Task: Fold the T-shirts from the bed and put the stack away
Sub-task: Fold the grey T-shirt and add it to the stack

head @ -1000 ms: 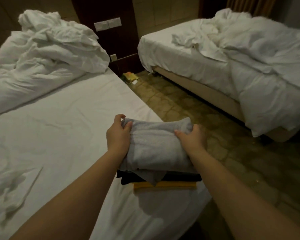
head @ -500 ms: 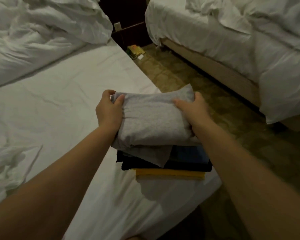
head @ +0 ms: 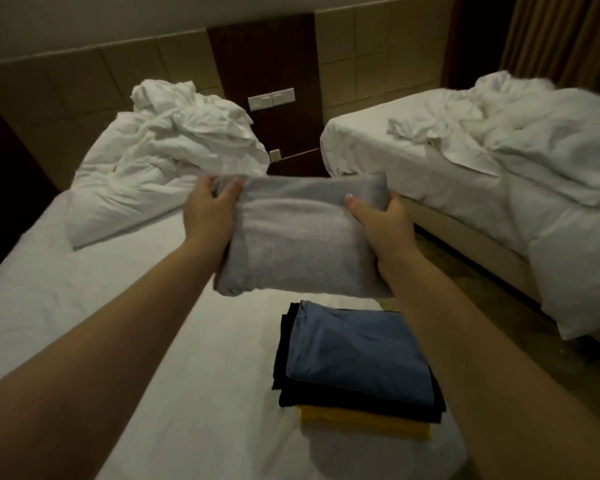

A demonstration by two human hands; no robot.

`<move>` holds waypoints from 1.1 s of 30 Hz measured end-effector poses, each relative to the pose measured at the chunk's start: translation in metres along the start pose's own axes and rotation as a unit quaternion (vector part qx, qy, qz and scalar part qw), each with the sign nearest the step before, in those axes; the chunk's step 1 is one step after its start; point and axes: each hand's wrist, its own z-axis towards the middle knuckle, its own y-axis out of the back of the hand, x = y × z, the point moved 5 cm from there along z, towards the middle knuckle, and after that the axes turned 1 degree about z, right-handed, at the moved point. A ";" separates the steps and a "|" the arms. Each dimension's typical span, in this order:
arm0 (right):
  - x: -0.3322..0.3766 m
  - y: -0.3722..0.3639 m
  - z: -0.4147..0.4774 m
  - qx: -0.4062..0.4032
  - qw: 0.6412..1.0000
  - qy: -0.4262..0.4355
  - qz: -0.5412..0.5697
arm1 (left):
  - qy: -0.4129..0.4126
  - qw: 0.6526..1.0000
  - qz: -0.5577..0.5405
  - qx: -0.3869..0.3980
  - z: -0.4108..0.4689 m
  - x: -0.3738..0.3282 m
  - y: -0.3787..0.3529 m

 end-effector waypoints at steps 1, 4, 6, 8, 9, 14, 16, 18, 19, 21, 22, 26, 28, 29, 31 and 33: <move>-0.018 0.014 -0.006 -0.004 0.999 -0.041 -0.030 | 0.021 0.999 0.013 0.024 -0.014 0.013 -0.015; -0.089 0.059 -0.030 -0.001 0.979 -0.154 -0.134 | 0.098 0.989 0.045 0.101 -0.076 0.072 -0.065; -0.129 0.082 -0.042 0.016 0.968 -0.181 -0.174 | 0.160 0.977 0.037 0.139 -0.117 0.107 -0.087; -0.157 0.096 -0.048 0.027 0.961 -0.193 -0.195 | 0.210 0.965 0.031 0.153 -0.139 0.128 -0.098; -0.167 0.099 -0.047 0.025 0.958 -0.193 -0.209 | 0.213 0.965 0.034 0.149 -0.140 0.130 -0.099; -0.156 0.091 -0.036 -0.066 0.967 -0.120 -0.214 | 0.135 0.983 0.021 0.125 -0.103 0.098 -0.104; -0.146 0.092 -0.031 -0.096 0.966 -0.108 -0.213 | 0.135 0.981 0.031 0.139 -0.097 0.096 -0.111; -0.143 0.091 -0.029 -0.076 0.957 -0.115 -0.255 | 0.176 0.965 0.072 0.183 -0.099 0.104 -0.117; -0.142 0.089 -0.029 -0.054 0.946 -0.119 -0.298 | 0.188 0.957 0.095 0.200 -0.101 0.106 -0.117; -0.138 0.080 -0.030 -0.017 0.909 -0.087 -0.408 | 0.135 0.961 0.146 0.194 -0.106 0.096 -0.113; -0.133 0.072 -0.031 -0.004 0.890 -0.044 -0.455 | 0.073 0.961 0.188 0.188 -0.109 0.085 -0.112; -0.131 0.026 -0.044 0.082 0.845 0.096 -0.519 | -0.099 0.895 0.354 0.254 -0.140 0.080 -0.131; -0.158 0.014 -0.051 0.132 0.823 0.052 -0.550 | -0.091 0.866 0.392 0.296 -0.158 0.104 -0.141; -0.173 0.013 -0.054 0.150 0.809 0.023 -0.567 | -0.088 0.855 0.410 0.304 -0.164 0.116 -0.144; -0.195 0.013 -0.055 0.169 0.794 -0.011 -0.584 | -0.092 0.838 0.438 0.311 -0.169 0.131 -0.148; -0.199 0.011 -0.051 0.179 0.788 -0.025 -0.589 | -0.080 0.841 0.427 0.321 -0.165 0.135 -0.151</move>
